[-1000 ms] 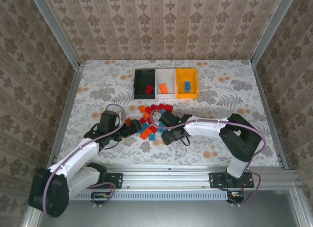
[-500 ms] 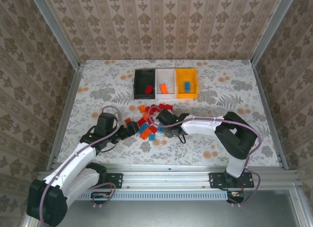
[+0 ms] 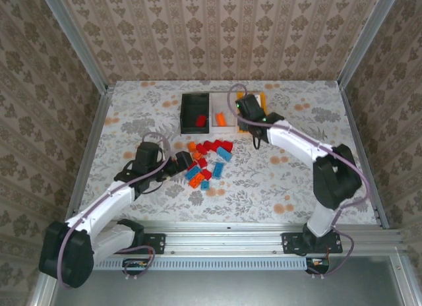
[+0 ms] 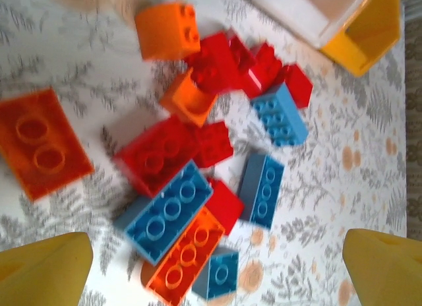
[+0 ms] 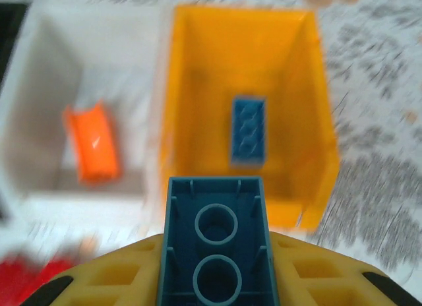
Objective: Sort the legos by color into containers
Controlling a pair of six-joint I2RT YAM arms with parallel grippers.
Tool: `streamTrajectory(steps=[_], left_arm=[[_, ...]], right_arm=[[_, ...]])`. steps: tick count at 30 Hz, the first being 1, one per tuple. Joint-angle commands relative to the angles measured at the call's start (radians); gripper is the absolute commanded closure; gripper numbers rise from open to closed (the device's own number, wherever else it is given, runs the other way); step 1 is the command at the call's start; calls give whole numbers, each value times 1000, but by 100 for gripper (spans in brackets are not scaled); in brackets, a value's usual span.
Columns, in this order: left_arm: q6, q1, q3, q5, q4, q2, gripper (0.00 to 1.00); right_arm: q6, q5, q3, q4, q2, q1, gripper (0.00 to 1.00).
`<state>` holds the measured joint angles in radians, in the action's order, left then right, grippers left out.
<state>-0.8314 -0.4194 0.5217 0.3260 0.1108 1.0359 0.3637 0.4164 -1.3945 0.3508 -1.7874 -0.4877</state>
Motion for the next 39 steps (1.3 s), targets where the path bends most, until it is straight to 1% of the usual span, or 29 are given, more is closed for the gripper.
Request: streamTrajectory(steps=[1,3,5,7,10,12,13,15,16,21,24,27,29,31,33,35,37,39], left_arm=[[-19,61,25,27,-115,40,0],[-14,80,38,71,-139,88,0],[3,83,62,83,-139,148,0],[-8,85,69,97,-168,195,0],[-22,88,79,109,-181,223,0],[-20,89,84,104,-184,221,0],[-18,88,90,104,-180,220,0],[-10,88,106,111,-163,222,0],[-5,87,117,119,-148,223,0],[11,81,135,132,-89,194,0],[9,73,116,102,-54,136,0],[-2,59,62,51,-12,56,0],[-18,53,9,14,19,-9,0],[-43,55,-60,-27,59,-85,0],[-61,56,-107,-59,101,-152,0],[-58,54,-134,-82,149,-207,0],[-50,50,-154,-96,178,-246,0],[-30,37,-166,-98,176,-254,1]], right_arm=[[-54,90,-88,-2,-131,14,65],[-59,109,-127,-22,-186,31,65],[-47,95,-182,-17,-241,57,64],[-44,67,-242,0,-298,79,63],[-57,50,-310,24,-356,87,61],[-63,44,-337,30,-378,93,56],[-59,45,-359,50,-390,96,52],[-60,50,-372,62,-392,97,41],[-61,51,-368,64,-382,98,39],[-44,41,-276,23,-264,91,38],[-34,36,-190,-3,-155,46,39],[-5,38,-42,-44,-39,-43,42],[25,29,40,-50,11,-102,44],[55,1,105,-53,36,-153,47],[83,-18,136,-49,36,-186,52],[124,-69,157,-53,29,-212,55],[175,-121,184,-68,24,-253,55],[205,-131,216,-88,26,-297,52]])
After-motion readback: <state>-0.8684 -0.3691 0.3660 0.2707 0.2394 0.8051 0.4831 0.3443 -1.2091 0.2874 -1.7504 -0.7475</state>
